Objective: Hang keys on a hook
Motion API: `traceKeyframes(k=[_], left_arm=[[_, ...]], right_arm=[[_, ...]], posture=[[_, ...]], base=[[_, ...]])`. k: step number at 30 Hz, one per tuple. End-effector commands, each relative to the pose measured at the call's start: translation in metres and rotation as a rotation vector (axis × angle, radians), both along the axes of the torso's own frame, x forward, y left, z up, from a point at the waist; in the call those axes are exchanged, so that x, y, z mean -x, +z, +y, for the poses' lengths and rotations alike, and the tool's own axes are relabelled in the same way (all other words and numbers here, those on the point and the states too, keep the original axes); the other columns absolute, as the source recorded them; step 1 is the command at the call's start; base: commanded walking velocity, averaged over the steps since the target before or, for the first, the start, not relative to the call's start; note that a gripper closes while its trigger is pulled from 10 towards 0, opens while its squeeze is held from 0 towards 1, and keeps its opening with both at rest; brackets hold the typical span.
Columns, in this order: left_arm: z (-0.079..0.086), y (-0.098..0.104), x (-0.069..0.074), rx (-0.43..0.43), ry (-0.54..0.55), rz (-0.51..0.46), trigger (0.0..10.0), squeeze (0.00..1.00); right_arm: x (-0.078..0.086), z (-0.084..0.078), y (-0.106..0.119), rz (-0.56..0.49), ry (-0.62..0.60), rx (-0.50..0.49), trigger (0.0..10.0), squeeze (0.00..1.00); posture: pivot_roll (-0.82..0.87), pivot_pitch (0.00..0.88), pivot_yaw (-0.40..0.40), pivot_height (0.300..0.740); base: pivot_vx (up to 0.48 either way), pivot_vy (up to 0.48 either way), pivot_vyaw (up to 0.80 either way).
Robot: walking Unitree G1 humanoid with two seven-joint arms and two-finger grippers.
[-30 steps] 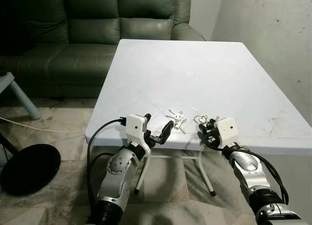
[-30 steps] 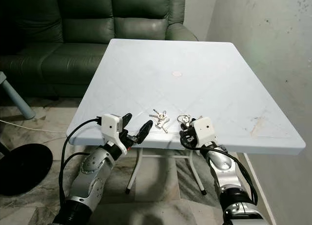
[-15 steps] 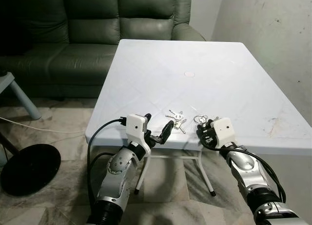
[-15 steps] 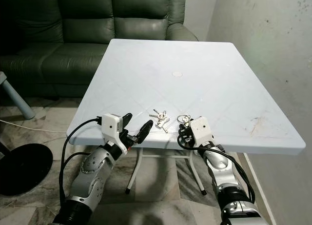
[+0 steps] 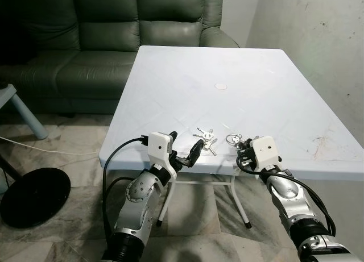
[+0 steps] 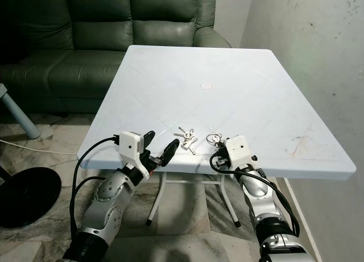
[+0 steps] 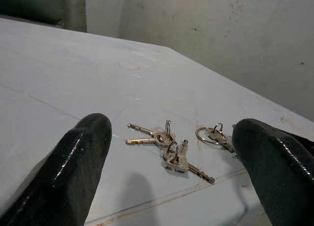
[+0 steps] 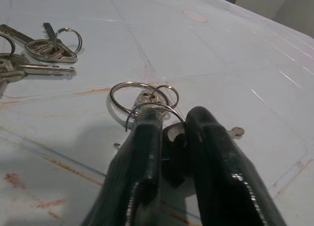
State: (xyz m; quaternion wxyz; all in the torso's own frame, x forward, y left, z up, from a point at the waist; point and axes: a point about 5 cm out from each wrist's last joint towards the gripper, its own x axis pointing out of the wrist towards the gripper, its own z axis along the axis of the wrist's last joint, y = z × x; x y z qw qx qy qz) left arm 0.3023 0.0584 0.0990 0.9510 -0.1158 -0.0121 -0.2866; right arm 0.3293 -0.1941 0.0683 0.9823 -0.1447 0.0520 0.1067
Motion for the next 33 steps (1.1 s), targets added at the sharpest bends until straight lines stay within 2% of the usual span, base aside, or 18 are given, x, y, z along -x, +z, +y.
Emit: traceKeyframes(k=[1,9,17,20,21,22,24,26,27,33], left_arm=[[-0.0043,0.0006,0.0001,0.011,-0.007,0.003,10.0,0.00],[-0.0033,0.0010,-0.0006,0.006,0.000,0.000,10.0,0.00],[-0.0020,0.0014,-0.0020,0.005,0.005,0.002,10.0,0.00],[-0.0018,0.0014,-0.0023,0.005,0.006,0.003,10.0,0.00],[-0.0017,0.0015,-0.0023,0.007,0.006,0.003,10.0,0.00],[-0.0016,0.0015,-0.0023,0.006,0.007,0.003,10.0,0.00],[-0.0014,0.0014,-0.0024,0.006,0.008,0.005,10.0,0.00],[-0.0017,0.0016,-0.0024,0.006,0.007,0.005,10.0,0.00],[-0.0019,0.0021,-0.0024,0.006,0.007,0.003,10.0,0.00],[-0.0005,0.0020,-0.0024,0.005,0.013,0.004,10.0,0.00]], right_arm=[[-0.0008,-0.0059,0.0034,-0.016,-0.027,-0.022,0.0,0.00],[-0.0012,-0.0072,0.0034,-0.002,-0.019,-0.043,0.0,0.00],[-0.0012,-0.0115,0.0070,-0.031,-0.045,-0.074,0.0,0.00],[-0.0024,-0.0123,0.0056,-0.005,-0.058,-0.091,0.0,0.00],[-0.0035,-0.0116,0.0036,0.029,-0.057,-0.137,10.0,0.00],[-0.0038,-0.0111,0.0044,0.025,-0.053,-0.169,10.0,1.00],[-0.0040,-0.0107,0.0058,0.014,-0.050,-0.186,10.0,1.00],[-0.0047,-0.0112,0.0042,0.032,-0.066,-0.158,10.0,1.00],[-0.0054,-0.0110,0.0027,0.050,-0.075,-0.129,10.0,0.00],[-0.0048,-0.0099,0.0017,0.057,-0.067,-0.150,10.0,0.00]], posture=[[0.02,0.000,-0.049,0.732],[0.02,0.000,-0.044,0.732],[0.01,0.000,-0.038,0.732],[0.01,0.000,-0.039,0.732],[0.01,0.000,-0.039,0.732],[0.01,0.000,-0.039,0.732],[0.01,0.000,-0.037,0.732],[0.02,0.000,-0.038,0.732],[0.02,0.000,-0.037,0.732],[0.02,0.000,-0.034,0.732]], base=[[0.000,0.000,0.00],[0.000,0.000,0.00],[0.000,0.000,0.00],[0.000,0.000,0.00],[0.000,0.000,0.00],[0.000,0.000,0.00],[0.000,0.000,0.00],[0.000,0.000,0.00],[0.000,0.000,0.00],[0.000,0.000,0.00]])
